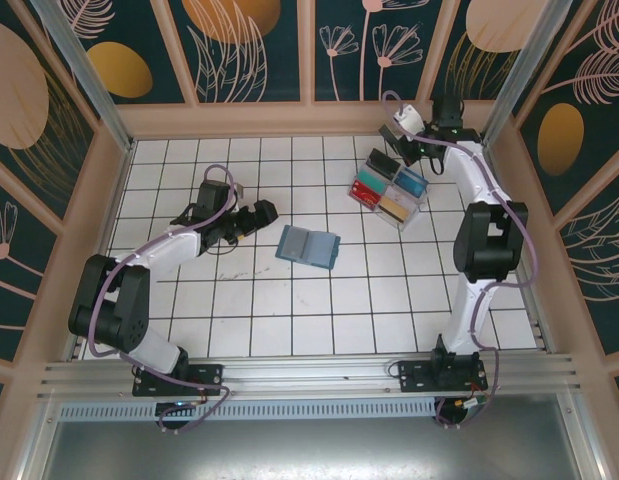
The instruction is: Take the credit cards out of the card holder
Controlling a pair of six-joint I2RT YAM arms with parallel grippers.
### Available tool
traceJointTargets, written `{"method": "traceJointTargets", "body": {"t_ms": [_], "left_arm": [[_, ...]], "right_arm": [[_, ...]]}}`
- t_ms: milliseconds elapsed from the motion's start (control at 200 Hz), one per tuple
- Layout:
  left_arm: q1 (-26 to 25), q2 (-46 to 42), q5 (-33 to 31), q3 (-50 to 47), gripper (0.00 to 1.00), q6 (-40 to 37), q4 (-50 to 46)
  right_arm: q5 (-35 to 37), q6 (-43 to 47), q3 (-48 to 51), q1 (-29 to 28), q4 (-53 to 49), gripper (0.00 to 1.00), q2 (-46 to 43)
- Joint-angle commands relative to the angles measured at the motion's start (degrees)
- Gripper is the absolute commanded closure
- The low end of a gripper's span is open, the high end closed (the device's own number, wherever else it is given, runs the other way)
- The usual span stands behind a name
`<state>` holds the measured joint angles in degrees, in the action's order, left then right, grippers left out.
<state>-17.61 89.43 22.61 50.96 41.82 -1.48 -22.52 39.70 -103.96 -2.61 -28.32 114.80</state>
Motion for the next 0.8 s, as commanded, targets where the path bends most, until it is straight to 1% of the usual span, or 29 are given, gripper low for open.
{"method": "traceJointTargets", "body": {"t_ms": [0,115,270,530,661,796], "left_arm": [[0.2,0.7,1.2,-0.3,0.01,0.5,1.3],[0.2,0.7,1.3,-0.2,0.01,0.5,1.3],[0.2,0.7,1.5,-0.1,0.01,1.1,1.6],[0.2,0.7,1.6,-0.1,0.01,1.3,1.7],[0.2,0.9,1.6,-0.2,0.01,1.3,1.7],[0.2,0.9,1.9,-0.2,0.01,1.2,1.7]], "right_arm": [[-5.0,0.2,1.1,0.4,0.1,1.0,-2.9],[-5.2,1.6,0.4,0.3,-3.7,1.0,-0.9],[-3.2,1.3,-0.1,0.3,-5.4,0.99,1.9],[-3.9,3.0,-0.7,0.3,-8.6,0.99,3.8],[-1.3,2.6,-0.4,0.3,-8.0,0.98,4.7],[0.7,2.6,-0.5,0.2,-7.9,0.93,5.2]]}}
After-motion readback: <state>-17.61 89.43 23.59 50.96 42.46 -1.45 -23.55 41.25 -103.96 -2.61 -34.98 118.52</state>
